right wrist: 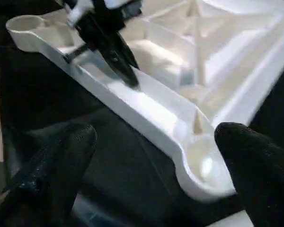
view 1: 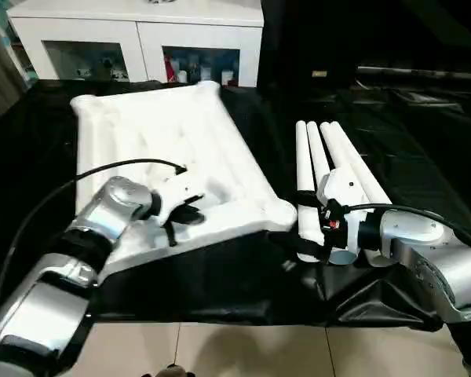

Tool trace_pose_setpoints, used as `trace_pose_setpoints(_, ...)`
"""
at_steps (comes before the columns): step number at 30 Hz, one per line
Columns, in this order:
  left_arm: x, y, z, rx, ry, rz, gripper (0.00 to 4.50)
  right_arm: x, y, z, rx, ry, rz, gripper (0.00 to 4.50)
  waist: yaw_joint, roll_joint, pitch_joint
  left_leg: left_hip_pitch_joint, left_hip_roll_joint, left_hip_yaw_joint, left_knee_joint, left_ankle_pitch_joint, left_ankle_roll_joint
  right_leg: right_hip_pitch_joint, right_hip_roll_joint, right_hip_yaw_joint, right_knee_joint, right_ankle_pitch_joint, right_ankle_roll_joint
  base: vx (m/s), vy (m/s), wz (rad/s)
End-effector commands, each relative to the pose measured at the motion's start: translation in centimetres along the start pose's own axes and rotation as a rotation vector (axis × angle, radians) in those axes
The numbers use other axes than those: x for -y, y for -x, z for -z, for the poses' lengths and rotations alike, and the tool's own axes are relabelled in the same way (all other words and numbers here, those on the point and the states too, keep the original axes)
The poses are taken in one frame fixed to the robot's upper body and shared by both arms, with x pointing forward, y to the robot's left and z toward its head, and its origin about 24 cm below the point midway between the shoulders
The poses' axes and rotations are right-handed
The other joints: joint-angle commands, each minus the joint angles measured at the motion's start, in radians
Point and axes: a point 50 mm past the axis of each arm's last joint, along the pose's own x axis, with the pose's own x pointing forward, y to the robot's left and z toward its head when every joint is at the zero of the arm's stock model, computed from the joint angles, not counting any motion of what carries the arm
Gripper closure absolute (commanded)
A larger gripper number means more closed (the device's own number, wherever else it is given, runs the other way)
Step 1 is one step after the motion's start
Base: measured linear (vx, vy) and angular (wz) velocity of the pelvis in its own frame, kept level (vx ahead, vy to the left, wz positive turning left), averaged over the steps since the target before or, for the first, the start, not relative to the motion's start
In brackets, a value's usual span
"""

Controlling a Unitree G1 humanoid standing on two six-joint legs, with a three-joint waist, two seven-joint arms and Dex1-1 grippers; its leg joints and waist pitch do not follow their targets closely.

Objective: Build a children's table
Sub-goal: Move to table

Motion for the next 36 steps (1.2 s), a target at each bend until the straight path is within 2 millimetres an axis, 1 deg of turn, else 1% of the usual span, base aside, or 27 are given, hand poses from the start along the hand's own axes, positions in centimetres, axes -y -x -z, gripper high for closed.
trace_pose_setpoints(1,-0.2,1.1,0.8,0.002,0.007,-0.021,4.46,0.7,0.2,-0.6,0.020,0.036,0.062,0.00,0.006,0.000,-0.067,0.023,0.036,-0.013,-0.068,-0.148,0.002,0.044,-0.074,0.033,-0.072,0.060,-0.249,0.000,0.000,0.00)
trace_pose_setpoints(2,0.0,1.4,0.9,0.022,-0.020,-0.006,4.46,1.0,0.2,-0.7,0.021,0.035,0.085,0.00,0.005,0.001,-0.066,0.023,0.037,-0.013,-0.068,-0.149,0.001,0.042,-0.074,0.033,-0.071,0.061,-0.249,0.000,0.000,0.00)
trace_pose_setpoints(3,0.0,1.4,0.9,0.022,-0.020,-0.006,4.46,1.0,0.2,-0.7,0.021,0.035,0.085,0.00,0.003,-0.002,-0.066,0.022,0.036,-0.012,-0.068,-0.148,0.001,0.043,-0.072,0.033,-0.070,0.062,-0.248,0.000,0.000,0.00)
trace_pose_setpoints(4,0.1,1.5,0.9,0.034,-0.041,0.002,4.46,1.1,0.2,-0.7,0.021,0.033,0.099,0.00,0.005,0.001,-0.066,0.026,0.035,-0.010,-0.067,-0.150,0.002,0.040,-0.071,0.034,-0.072,0.059,-0.246,0.000,0.000,0.00)
trace_pose_setpoints(5,0.2,1.7,1.1,0.039,-0.071,0.005,4.46,1.4,0.2,-0.8,0.019,0.029,0.129,0.00,0.007,-0.005,-0.066,0.024,0.035,-0.010,-0.068,-0.146,0.004,0.041,-0.072,0.034,-0.073,0.061,-0.243,0.000,0.000,0.00)
trace_pose_setpoints(6,0.2,1.8,1.2,0.042,-0.087,0.006,4.46,1.6,0.2,-0.8,0.017,0.027,0.147,0.00,0.008,-0.003,-0.066,0.022,0.035,-0.010,-0.067,-0.142,0.003,0.042,-0.073,0.034,-0.070,0.063,-0.241,0.000,0.000,0.00)
trace_pose_setpoints(7,0.2,2.2,1.6,0.040,-0.096,0.007,4.46,2.0,0.2,-1.0,0.021,0.018,0.177,0.00,0.007,-0.008,-0.066,0.023,0.036,-0.010,-0.069,-0.144,0.001,0.041,-0.073,0.034,-0.072,0.055,-0.235,0.000,0.000,0.00)
trace_pose_setpoints(8,0.2,2.4,1.8,0.037,-0.099,0.007,4.46,2.2,0.2,-1.1,0.023,0.011,0.195,0.00,0.007,-0.003,-0.067,0.026,0.036,-0.010,-0.069,-0.148,-0.004,0.038,-0.072,0.033,-0.071,0.045,-0.235,0.000,0.000,0.00)
trace_pose_setpoints(12,-0.1,3.3,2.5,0.035,-0.097,0.003,4.46,3.0,0.0,-1.3,0.023,-0.013,0.248,0.00,0.006,-0.001,-0.066,0.027,0.037,-0.009,-0.070,-0.153,-0.014,0.037,-0.073,0.035,-0.070,0.042,-0.228,0.000,0.000,0.00)
trace_pose_setpoints(13,-0.1,3.5,2.4,0.039,-0.087,0.006,4.46,3.1,0.0,-1.3,0.020,-0.021,0.257,0.00,0.004,-0.013,-0.066,0.024,0.035,-0.008,-0.070,-0.137,-0.010,0.039,-0.073,0.034,-0.067,0.052,-0.231,0.000,0.000,0.00)
trace_pose_setpoints(15,-0.2,3.9,2.3,0.060,-0.065,0.008,4.09,3.4,-0.2,-1.2,0.003,-0.045,0.285,0.00,0.006,-0.008,-0.066,0.026,0.035,-0.007,-0.069,-0.125,-0.011,0.037,-0.073,0.034,-0.066,0.058,-0.234,0.000,0.000,0.00)
trace_pose_setpoints(16,-0.3,4.0,2.1,0.076,-0.057,0.003,4.09,3.5,-0.2,-1.1,-0.001,-0.074,0.293,0.00,0.005,-0.012,-0.066,0.026,0.034,-0.006,-0.069,-0.117,-0.010,0.037,-0.071,0.033,-0.065,0.075,-0.238,0.000,0.000,0.00)
trace_pose_setpoints(19,-0.7,4.6,1.4,0.130,-0.029,-0.009,3.87,4.0,-0.5,-0.9,-0.014,-0.148,0.325,0.00,0.005,-0.011,-0.067,0.027,0.034,-0.005,-0.068,-0.112,-0.009,0.037,-0.073,0.033,-0.062,0.088,-0.247,0.000,0.000,0.00)
trace_pose_setpoints(20,-0.9,5.0,1.2,0.156,-0.001,-0.011,3.62,4.2,-0.7,-0.9,-0.023,-0.176,0.345,0.00,0.006,-0.011,-0.066,0.028,0.034,-0.004,-0.069,-0.111,-0.014,0.035,-0.072,0.033,-0.062,0.085,-0.251,0.000,0.000,0.00)
trace_pose_setpoints(21,-1.1,5.3,1.1,0.169,-0.001,-0.025,3.56,4.3,-1.0,-0.8,-0.040,-0.186,0.361,0.00,0.005,-0.017,-0.064,0.027,0.033,-0.004,-0.070,-0.114,-0.017,0.035,-0.071,0.032,-0.063,0.077,-0.254,0.000,0.000,0.00)
trace_pose_setpoints(23,-1.5,6.0,0.9,0.188,-0.001,-0.043,3.54,4.6,-1.7,-0.8,-0.073,-0.221,0.394,0.00,0.006,-0.014,-0.064,0.028,0.033,-0.004,-0.070,-0.121,-0.025,0.034,-0.072,0.033,-0.062,0.058,-0.248,0.000,0.000,0.00)
trace_pose_setpoints(25,-1.7,6.7,0.8,0.205,0.010,-0.052,3.20,4.8,-2.5,-0.7,-0.112,-0.259,0.427,0.00,0.003,-0.010,-0.063,0.030,0.032,-0.004,-0.071,-0.126,-0.038,0.033,-0.071,0.033,-0.063,0.043,-0.241,0.000,0.000,0.00)
trace_pose_setpoints(27,-2.2,8.0,0.2,0.243,0.027,-0.080,3.08,5.4,-3.9,-0.5,-0.197,-0.313,0.509,0.00,-0.002,-0.009,-0.063,0.031,0.031,-0.005,-0.074,-0.130,-0.063,0.031,-0.070,0.032,-0.061,0.034,-0.244,0.000,0.000,0.00)
trace_pose_setpoints(28,-2.1,8.3,-0.1,0.256,0.031,-0.080,3.01,5.6,-4.2,-0.4,-0.215,-0.319,0.532,0.00,-0.004,-0.014,-0.063,0.032,0.032,-0.005,-0.074,-0.122,-0.071,0.031,-0.072,0.031,-0.057,0.039,-0.247,0.000,0.000,0.00)
trace_pose_setpoints(29,-1.7,8.5,-0.6,0.278,0.030,-0.062,2.88,6.0,-4.4,-0.3,-0.244,-0.333,0.578,0.00,-0.002,-0.012,-0.065,0.032,0.031,-0.004,-0.073,-0.117,-0.071,0.032,-0.071,0.032,-0.059,0.045,-0.247,0.000,0.000,0.00)
trace_pose_setpoints(30,-1.4,8.6,-1.0,0.292,0.025,-0.043,2.76,6.3,-4.5,-0.2,-0.262,-0.344,0.609,0.00,-0.001,-0.021,-0.063,0.030,0.032,-0.003,-0.073,-0.099,-0.073,0.032,-0.071,0.032,-0.056,0.066,-0.246,0.000,0.000,0.00)
trace_pose_setpoints(31,-1.0,8.6,-1.4,0.304,0.025,-0.026,2.69,6.5,-4.5,-0.1,-0.276,-0.361,0.631,0.00,0.003,-0.017,-0.065,0.034,0.034,-0.001,-0.072,-0.082,-0.075,0.031,-0.071,0.032,-0.053,0.087,-0.242,0.000,0.000,0.00)
trace_pose_setpoints(32,-1.0,8.6,-1.4,0.304,0.025,-0.026,2.64,6.5,-4.5,-0.1,-0.276,-0.361,0.631,0.00,0.004,-0.015,-0.064,0.032,0.033,0.000,-0.072,-0.075,-0.073,0.030,-0.069,0.032,-0.053,0.099,-0.240,0.000,0.000,0.00)
trace_pose_setpoints(33,-0.3,8.5,-2.0,0.329,0.027,0.007,2.55,6.8,-4.5,0.0,-0.290,-0.392,0.667,0.00,0.006,-0.024,-0.065,0.032,0.032,0.003,-0.071,-0.063,-0.069,0.033,-0.066,0.032,-0.051,0.128,-0.232,0.000,0.000,0.00)
trace_pose_setpoints(34,0.1,8.5,-2.4,0.340,0.027,0.024,2.43,6.9,-4.5,0.1,-0.295,-0.406,0.684,0.00,0.011,-0.022,-0.067,0.030,0.032,0.002,-0.070,-0.050,-0.066,0.035,-0.069,0.031,-0.049,0.141,-0.227,0.000,0.000,0.00)
trace_pose_setpoints(35,0.7,8.4,-2.7,0.348,0.028,0.053,2.32,7.0,-4.4,0.2,-0.302,-0.422,0.696,0.00,0.010,-0.023,-0.065,0.028,0.030,0.002,-0.071,-0.045,-0.067,0.036,-0.068,0.031,-0.049,0.140,-0.223,0.000,0.000,0.00)
trace_pose_setpoints(36,1.1,8.4,-2.9,0.352,0.029,0.072,2.32,7.0,-4.4,0.2,-0.307,-0.433,0.703,0.00,0.012,-0.021,-0.066,0.031,0.030,0.003,-0.071,-0.049,-0.070,0.034,-0.066,0.031,-0.050,0.137,-0.220,0.000,0.000,0.00)
